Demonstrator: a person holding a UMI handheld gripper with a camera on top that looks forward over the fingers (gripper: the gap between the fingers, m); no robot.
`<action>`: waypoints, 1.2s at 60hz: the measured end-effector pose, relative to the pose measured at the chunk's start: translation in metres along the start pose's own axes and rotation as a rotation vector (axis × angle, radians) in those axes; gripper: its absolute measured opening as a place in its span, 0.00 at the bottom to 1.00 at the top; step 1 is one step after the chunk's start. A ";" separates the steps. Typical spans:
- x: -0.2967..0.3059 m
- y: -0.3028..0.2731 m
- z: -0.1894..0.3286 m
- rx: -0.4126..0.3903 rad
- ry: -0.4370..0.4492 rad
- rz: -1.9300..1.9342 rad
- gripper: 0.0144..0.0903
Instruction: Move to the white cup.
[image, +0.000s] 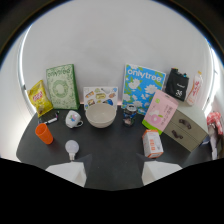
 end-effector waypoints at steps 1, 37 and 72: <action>0.000 0.000 0.000 0.000 0.001 0.000 0.92; -0.134 0.029 0.017 -0.064 -0.136 -0.069 0.92; -0.212 -0.073 0.190 -0.021 -0.082 -0.038 0.92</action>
